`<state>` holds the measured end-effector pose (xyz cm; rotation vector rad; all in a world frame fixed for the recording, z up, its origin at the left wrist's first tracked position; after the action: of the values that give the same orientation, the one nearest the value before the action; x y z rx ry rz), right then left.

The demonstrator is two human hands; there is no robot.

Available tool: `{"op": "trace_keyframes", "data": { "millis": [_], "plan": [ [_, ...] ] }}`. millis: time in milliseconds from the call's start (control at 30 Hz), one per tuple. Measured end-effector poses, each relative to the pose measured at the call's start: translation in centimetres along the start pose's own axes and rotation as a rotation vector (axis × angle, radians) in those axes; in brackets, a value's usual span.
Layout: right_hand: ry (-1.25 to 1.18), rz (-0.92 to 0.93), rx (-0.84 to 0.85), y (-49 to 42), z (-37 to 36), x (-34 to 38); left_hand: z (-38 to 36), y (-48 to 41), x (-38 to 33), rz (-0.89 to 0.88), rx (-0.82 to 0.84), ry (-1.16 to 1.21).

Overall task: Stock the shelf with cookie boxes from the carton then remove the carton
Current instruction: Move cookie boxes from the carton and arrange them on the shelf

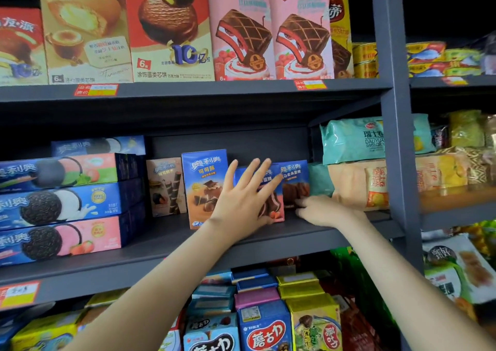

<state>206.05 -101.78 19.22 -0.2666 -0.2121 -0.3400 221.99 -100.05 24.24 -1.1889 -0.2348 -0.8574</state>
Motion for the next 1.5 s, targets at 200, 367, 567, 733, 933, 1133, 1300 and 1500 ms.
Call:
{"op": "trace_keyframes", "data": {
  "millis": [200,367,567,733,933,1133,1300,1500],
  "plan": [
    [0.086,0.024,0.026,-1.4,0.1,-0.4,-0.8,-0.4,0.7,0.035,0.075,0.012],
    [0.047,0.092,-0.070,0.4,1.9,0.6,-0.7,-0.6,0.6,0.025,0.094,0.031],
    [-0.147,0.245,-0.676,5.2,6.9,4.5,1.6,0.5,2.0,0.149,0.004,0.232],
    [-0.124,0.596,-0.955,11.3,6.8,13.6,3.5,4.3,7.6,0.345,-0.170,0.364],
    [-0.044,0.788,-0.543,9.7,1.0,23.5,-0.1,10.4,13.0,0.438,0.063,0.310],
    [0.058,0.653,-0.167,5.0,-3.3,28.8,1.5,11.9,16.4,0.298,0.026,-0.187],
    [0.158,0.506,-0.050,-1.1,-4.8,31.6,0.4,11.9,20.5,0.157,0.115,-0.215],
    [0.379,0.390,-0.013,-5.9,-5.0,32.9,0.8,10.7,23.7,0.192,0.027,-0.068]
  ]
}}
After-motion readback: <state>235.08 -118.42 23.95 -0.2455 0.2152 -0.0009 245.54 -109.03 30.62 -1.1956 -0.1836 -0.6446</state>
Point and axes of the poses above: each hand's wrist, its own y-axis away from the middle knuckle, its own z-axis out of the back of the hand, x = y × z, the point moved 9 cm from there along -y, towards the middle knuckle
